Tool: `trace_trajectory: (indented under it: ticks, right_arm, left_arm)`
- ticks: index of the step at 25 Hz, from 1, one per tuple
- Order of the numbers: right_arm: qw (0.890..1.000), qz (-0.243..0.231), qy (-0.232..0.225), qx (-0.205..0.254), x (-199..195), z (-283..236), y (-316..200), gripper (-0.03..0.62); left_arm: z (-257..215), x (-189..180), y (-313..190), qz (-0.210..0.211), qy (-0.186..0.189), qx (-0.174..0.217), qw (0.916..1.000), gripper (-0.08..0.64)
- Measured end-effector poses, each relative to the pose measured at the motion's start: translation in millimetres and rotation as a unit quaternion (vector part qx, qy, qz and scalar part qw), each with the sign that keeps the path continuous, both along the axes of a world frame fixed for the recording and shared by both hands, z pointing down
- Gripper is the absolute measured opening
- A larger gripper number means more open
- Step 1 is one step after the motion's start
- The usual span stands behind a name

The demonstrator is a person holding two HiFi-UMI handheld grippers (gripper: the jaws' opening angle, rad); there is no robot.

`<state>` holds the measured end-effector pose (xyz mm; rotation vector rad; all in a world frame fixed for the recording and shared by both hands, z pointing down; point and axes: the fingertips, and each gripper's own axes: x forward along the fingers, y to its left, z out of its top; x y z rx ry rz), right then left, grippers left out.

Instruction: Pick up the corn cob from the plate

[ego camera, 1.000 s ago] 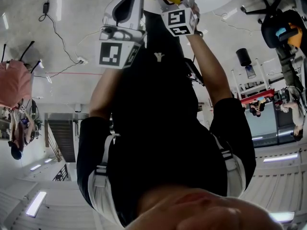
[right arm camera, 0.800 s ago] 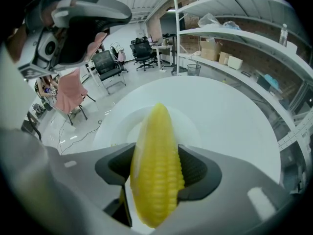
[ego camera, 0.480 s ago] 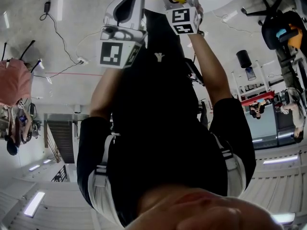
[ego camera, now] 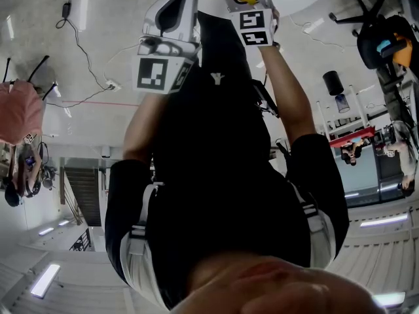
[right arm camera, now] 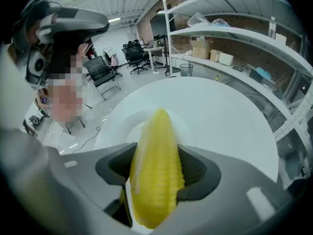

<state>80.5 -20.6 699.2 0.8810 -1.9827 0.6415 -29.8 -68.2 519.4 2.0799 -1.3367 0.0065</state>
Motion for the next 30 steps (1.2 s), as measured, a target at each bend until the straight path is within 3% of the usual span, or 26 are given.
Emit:
trace_trajectory:
  ticks: [7,15,19,30]
  right_arm:
    - [1.000,0.002,-0.002,0.005,-1,-7,1,0.265]
    - [1.000,0.003,-0.006,0.014,-3,-14,0,0.265]
    - [1.000,0.004,-0.008,0.018,-4,-19,-1,0.265]
    - [0.999,0.012,-0.012,0.032,-7,-37,-2,0.264]
  left_arm:
    - [-1,-3,9,0.011,-0.019,-0.007,0.9997,0.003]
    - [-13,-3,5,0.004,-0.007,0.018,0.9998,0.003]
    - [-11,-4,10,0.008,-0.018,0.003,0.9998,0.003]
    - [-31,-4,8,0.009,-0.009,0.034,0.9993,0.003]
